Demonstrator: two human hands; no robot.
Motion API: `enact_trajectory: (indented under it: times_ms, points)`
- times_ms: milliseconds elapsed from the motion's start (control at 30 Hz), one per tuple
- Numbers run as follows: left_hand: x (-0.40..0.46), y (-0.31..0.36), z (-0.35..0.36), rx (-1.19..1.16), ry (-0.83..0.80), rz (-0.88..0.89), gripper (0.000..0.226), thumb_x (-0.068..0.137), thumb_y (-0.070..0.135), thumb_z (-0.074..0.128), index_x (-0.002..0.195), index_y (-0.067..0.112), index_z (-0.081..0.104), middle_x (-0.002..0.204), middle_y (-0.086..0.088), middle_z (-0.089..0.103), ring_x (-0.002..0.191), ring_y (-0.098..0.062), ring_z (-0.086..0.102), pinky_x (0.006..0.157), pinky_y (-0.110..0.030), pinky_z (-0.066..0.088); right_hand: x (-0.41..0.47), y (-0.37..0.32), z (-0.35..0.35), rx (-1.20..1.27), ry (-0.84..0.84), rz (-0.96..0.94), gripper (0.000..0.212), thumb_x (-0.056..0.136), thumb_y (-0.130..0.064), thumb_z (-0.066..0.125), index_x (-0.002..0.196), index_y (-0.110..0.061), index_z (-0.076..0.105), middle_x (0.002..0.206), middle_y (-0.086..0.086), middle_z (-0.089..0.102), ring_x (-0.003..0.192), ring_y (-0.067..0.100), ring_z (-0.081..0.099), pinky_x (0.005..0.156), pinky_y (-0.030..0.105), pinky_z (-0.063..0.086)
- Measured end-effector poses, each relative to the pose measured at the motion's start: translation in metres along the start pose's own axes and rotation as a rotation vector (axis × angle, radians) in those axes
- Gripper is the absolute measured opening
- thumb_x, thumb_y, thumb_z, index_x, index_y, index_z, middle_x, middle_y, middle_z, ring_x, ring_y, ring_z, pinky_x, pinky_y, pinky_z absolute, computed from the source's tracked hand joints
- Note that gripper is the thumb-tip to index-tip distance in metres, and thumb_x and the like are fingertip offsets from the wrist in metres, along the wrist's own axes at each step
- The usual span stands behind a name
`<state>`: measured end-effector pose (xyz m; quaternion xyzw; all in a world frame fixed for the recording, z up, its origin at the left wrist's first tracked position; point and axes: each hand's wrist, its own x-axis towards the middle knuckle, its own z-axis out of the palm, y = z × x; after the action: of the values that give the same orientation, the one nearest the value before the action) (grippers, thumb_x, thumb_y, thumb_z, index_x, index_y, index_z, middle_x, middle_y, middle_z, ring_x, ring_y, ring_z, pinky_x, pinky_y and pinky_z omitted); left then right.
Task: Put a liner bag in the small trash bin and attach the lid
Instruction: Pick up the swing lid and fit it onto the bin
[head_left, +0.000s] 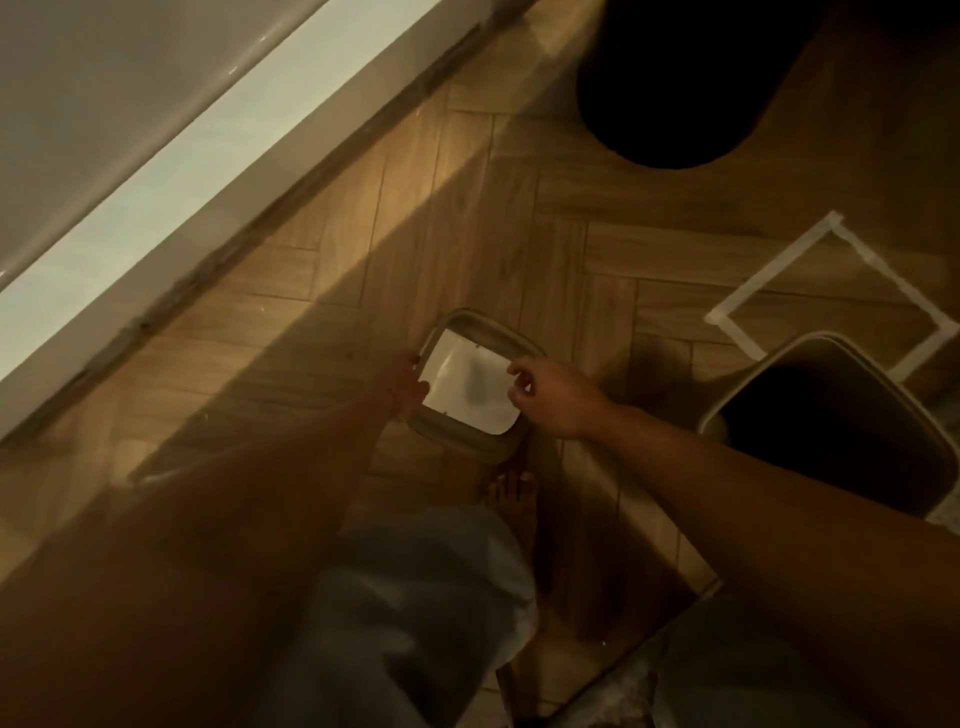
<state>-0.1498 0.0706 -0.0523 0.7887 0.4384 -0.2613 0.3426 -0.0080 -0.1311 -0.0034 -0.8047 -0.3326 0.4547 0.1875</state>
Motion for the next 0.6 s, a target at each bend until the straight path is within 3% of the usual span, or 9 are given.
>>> enact_trajectory:
  times_ms: [167, 233, 300, 367, 433, 533, 600]
  points:
    - [-0.003, -0.007, -0.002, 0.059, 0.025, 0.038, 0.026, 0.095, 0.010, 0.059, 0.120, 0.002, 0.057, 0.115, -0.011, 0.056, 0.106, -0.028, 0.057, 0.080, -0.026, 0.043, 0.005, 0.001, 0.017, -0.093, -0.191, 0.046, 0.052, 0.100, -0.036, 0.058, 0.146, -0.014, 0.051, 0.127, 0.010, 0.067, 0.110, 0.023, 0.065, 0.094, 0.039, 0.054]
    - [-0.006, 0.000, -0.006, 0.024, 0.006, 0.040, 0.004, 0.095, 0.007, 0.058, 0.098, 0.008, 0.057, 0.097, -0.004, 0.055, 0.084, -0.020, 0.059, 0.063, -0.020, 0.047, 0.005, 0.000, 0.018, -0.107, -0.229, 0.048, 0.053, 0.099, -0.038, 0.059, 0.146, -0.014, 0.051, 0.132, 0.011, 0.065, 0.114, 0.025, 0.064, 0.095, 0.038, 0.054]
    - [-0.011, 0.012, -0.011, -0.081, -0.012, 0.040, 0.007, 0.091, 0.004, 0.063, 0.093, 0.008, 0.057, 0.089, -0.005, 0.058, 0.070, -0.017, 0.061, 0.049, -0.018, 0.049, 0.004, -0.003, 0.018, -0.129, -0.235, 0.034, 0.054, 0.099, -0.039, 0.060, 0.146, -0.015, 0.051, 0.136, 0.009, 0.063, 0.116, 0.024, 0.063, 0.095, 0.035, 0.053]
    - [-0.019, 0.033, -0.020, -0.127, -0.062, 0.054, 0.016, 0.086, 0.009, 0.070, 0.098, 0.010, 0.060, 0.093, -0.010, 0.065, 0.077, -0.026, 0.068, 0.061, -0.031, 0.059, 0.001, -0.008, 0.013, -0.157, -0.226, 0.007, 0.057, 0.097, -0.042, 0.061, 0.147, -0.016, 0.050, 0.139, 0.007, 0.061, 0.120, 0.023, 0.061, 0.094, 0.032, 0.051]
    - [-0.030, 0.060, -0.030, -0.104, -0.157, 0.094, 0.008, 0.086, 0.014, 0.069, 0.088, 0.009, 0.063, 0.089, -0.014, 0.071, 0.082, -0.029, 0.071, 0.076, -0.041, 0.060, -0.004, -0.010, 0.007, -0.152, -0.215, -0.020, 0.065, 0.093, -0.049, 0.064, 0.148, -0.018, 0.048, 0.142, 0.005, 0.059, 0.121, 0.022, 0.059, 0.093, 0.030, 0.050]
    - [-0.039, 0.095, -0.048, -0.146, -0.255, 0.068, 0.014, 0.091, 0.015, 0.064, 0.078, 0.009, 0.064, 0.074, -0.009, 0.070, 0.065, -0.018, 0.071, 0.062, -0.028, 0.059, -0.015, -0.018, -0.003, -0.065, -0.231, -0.042, 0.075, 0.086, -0.055, 0.071, 0.149, -0.020, 0.047, 0.142, 0.003, 0.057, 0.119, 0.021, 0.061, 0.084, 0.028, 0.053]
    - [-0.050, 0.116, -0.061, -0.216, -0.276, 0.042, 0.012, 0.093, 0.013, 0.062, 0.083, 0.006, 0.065, 0.075, -0.009, 0.069, 0.056, -0.013, 0.069, 0.060, -0.026, 0.058, -0.027, -0.025, -0.010, 0.014, -0.207, -0.112, 0.063, 0.088, -0.042, 0.074, 0.143, -0.018, 0.055, 0.137, 0.002, 0.062, 0.118, 0.021, 0.062, 0.092, 0.034, 0.054]
